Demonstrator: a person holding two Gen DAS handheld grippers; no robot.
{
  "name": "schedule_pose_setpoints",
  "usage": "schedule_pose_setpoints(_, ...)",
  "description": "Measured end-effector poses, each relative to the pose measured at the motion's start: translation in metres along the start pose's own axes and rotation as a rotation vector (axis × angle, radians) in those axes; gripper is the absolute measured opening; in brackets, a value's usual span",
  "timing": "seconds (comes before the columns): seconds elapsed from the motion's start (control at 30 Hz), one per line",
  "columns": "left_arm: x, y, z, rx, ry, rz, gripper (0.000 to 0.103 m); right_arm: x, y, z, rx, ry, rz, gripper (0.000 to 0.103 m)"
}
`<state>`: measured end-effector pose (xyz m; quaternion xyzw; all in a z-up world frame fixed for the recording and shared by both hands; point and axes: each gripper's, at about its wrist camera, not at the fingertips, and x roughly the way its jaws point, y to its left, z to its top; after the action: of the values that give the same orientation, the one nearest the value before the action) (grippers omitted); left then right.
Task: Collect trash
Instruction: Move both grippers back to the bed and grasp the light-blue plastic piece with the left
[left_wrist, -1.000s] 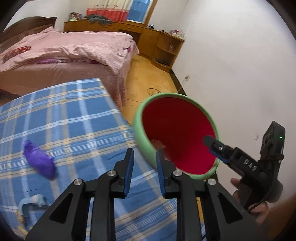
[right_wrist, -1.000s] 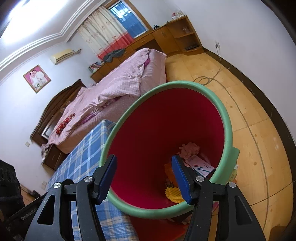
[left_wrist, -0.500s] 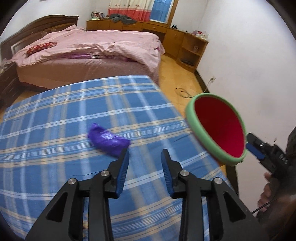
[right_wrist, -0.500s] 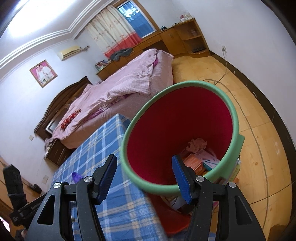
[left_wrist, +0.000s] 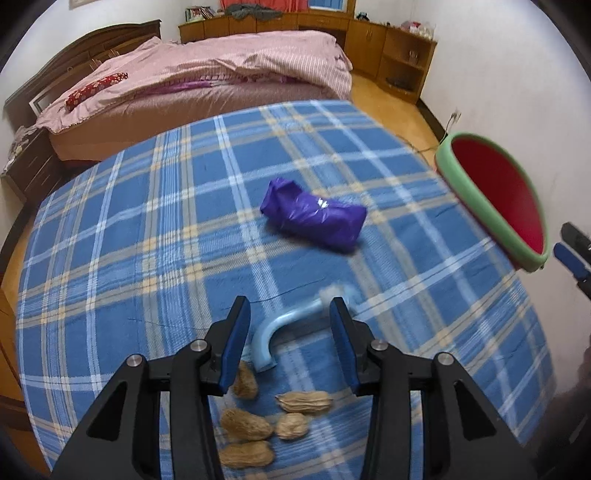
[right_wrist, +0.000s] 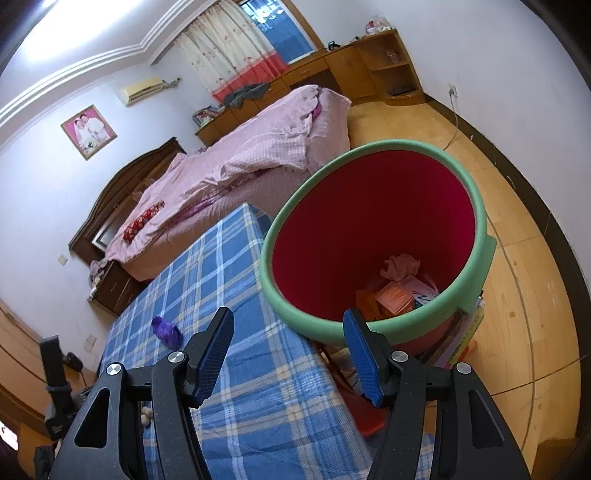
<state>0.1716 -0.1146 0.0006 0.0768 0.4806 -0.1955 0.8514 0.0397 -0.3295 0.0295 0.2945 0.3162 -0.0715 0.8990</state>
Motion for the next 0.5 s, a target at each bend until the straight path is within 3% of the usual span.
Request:
schedule_pose_setpoints(0.1,0.011,0.004,-0.002,0.002,0.033,0.01,0.045,0.002,0.007,-0.002,-0.014,0.01,0.0,0.063)
schedule_pose_setpoints(0.2,0.012,0.006,-0.002,0.002,0.018,0.0,0.044,0.005,0.014,-0.004,-0.033,0.019,-0.003,0.063)
schedule_pose_setpoints(0.33,0.01,0.008,-0.002,-0.001,0.0,-0.004,0.021,0.012,0.026,-0.004,-0.059,0.033,-0.001,0.063)
schedule_pose_setpoints(0.5,0.008,0.008,-0.004,0.006,-0.004,-0.012,0.019,0.024,0.043,-0.005,-0.101,0.058,0.012,0.063)
